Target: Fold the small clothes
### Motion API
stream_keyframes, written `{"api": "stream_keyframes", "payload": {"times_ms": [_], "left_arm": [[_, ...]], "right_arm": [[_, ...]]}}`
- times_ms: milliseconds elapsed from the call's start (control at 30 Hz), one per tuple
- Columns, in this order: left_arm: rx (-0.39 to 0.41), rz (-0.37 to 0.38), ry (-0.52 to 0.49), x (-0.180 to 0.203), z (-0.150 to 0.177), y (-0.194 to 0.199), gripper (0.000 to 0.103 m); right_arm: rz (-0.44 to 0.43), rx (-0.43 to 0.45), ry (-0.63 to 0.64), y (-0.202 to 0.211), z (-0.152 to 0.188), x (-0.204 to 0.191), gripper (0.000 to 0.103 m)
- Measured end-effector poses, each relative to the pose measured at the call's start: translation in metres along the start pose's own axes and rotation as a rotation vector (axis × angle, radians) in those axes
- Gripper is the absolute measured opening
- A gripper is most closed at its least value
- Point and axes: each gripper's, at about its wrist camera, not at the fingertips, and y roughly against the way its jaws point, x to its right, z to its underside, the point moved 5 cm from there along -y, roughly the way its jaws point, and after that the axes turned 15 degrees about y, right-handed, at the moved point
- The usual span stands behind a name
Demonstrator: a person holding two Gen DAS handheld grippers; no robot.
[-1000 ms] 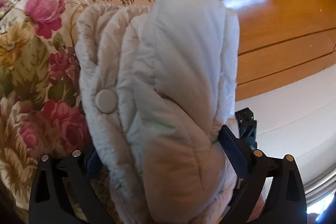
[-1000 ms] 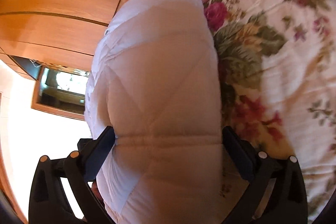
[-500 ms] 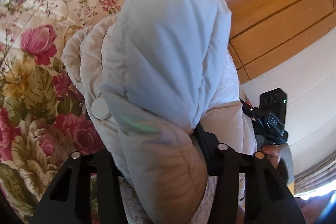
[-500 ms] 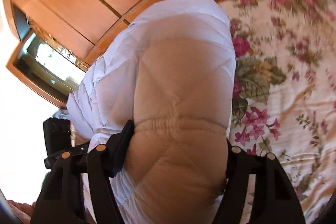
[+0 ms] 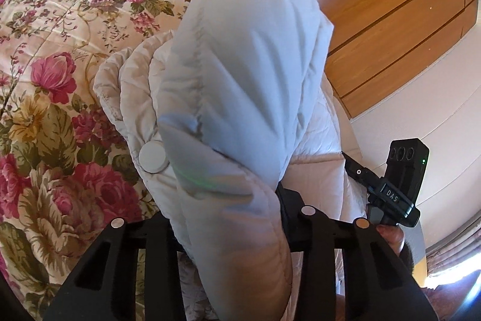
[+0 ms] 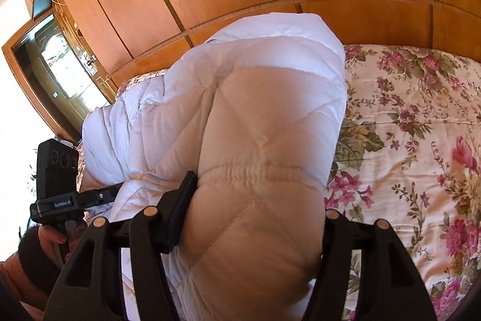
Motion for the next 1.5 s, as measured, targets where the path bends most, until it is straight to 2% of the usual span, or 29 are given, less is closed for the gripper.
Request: {"api": "stream_keyframes", "payload": {"times_ms": [200, 433, 500, 567, 600, 667, 733, 867, 933, 967, 1000, 1067, 1167, 1233, 1333, 1500], "left_arm": [[0.017, 0.037, -0.011, 0.002, -0.022, -0.024, 0.032], [-0.004, 0.014, -0.009, 0.004, -0.037, -0.043, 0.033], [-0.014, -0.02, 0.004, -0.004, -0.037, -0.049, 0.046], [-0.026, -0.04, 0.042, -0.016, -0.036, -0.055, 0.066], [-0.03, -0.035, 0.063, -0.02, -0.035, -0.055, 0.069], [-0.018, -0.055, 0.097, -0.029, -0.029, -0.052, 0.087], [-0.018, -0.068, 0.116, -0.035, -0.023, -0.05, 0.092], [-0.062, -0.017, 0.186, -0.043, -0.02, -0.061, 0.097], [-0.087, 0.009, 0.162, -0.034, -0.018, -0.071, 0.095], [-0.118, 0.036, 0.145, -0.026, -0.014, -0.08, 0.082], [-0.13, 0.039, 0.131, -0.021, -0.012, -0.086, 0.077], [-0.133, 0.043, 0.107, -0.013, -0.013, -0.09, 0.055], [-0.118, 0.067, 0.064, 0.004, -0.021, -0.087, 0.04], [-0.096, 0.079, -0.008, 0.022, -0.029, -0.083, 0.038], [-0.065, 0.085, -0.079, 0.042, -0.049, -0.081, 0.037], [-0.021, 0.056, -0.175, 0.062, -0.095, -0.091, 0.037]], "right_arm": [[0.019, 0.018, 0.04, 0.003, -0.008, -0.003, 0.058], [0.023, 0.015, 0.058, -0.007, -0.02, 0.012, 0.057], [-0.013, -0.003, 0.023, -0.012, -0.015, 0.023, 0.059], [-0.054, -0.018, -0.034, -0.015, -0.008, 0.034, 0.067], [-0.073, -0.026, -0.064, -0.017, -0.005, 0.041, 0.07], [-0.089, -0.049, -0.091, -0.018, 0.002, 0.052, 0.081], [-0.108, -0.063, -0.081, -0.018, 0.005, 0.059, 0.086], [-0.194, -0.092, -0.132, -0.028, 0.006, 0.07, 0.087], [-0.2, -0.112, -0.166, -0.037, 0.008, 0.073, 0.085], [-0.183, -0.115, -0.155, -0.039, 0.007, 0.072, 0.079], [-0.15, -0.111, -0.125, -0.039, 0.005, 0.07, 0.076], [-0.11, -0.089, -0.091, -0.035, 0.001, 0.068, 0.062], [-0.046, -0.025, 0.001, -0.022, -0.013, 0.058, 0.056], [0.012, 0.013, 0.094, -0.019, -0.024, 0.049, 0.055], [0.076, 0.076, 0.155, -0.018, -0.042, 0.048, 0.054], [0.14, 0.171, 0.182, -0.034, -0.076, 0.068, 0.054]]}}
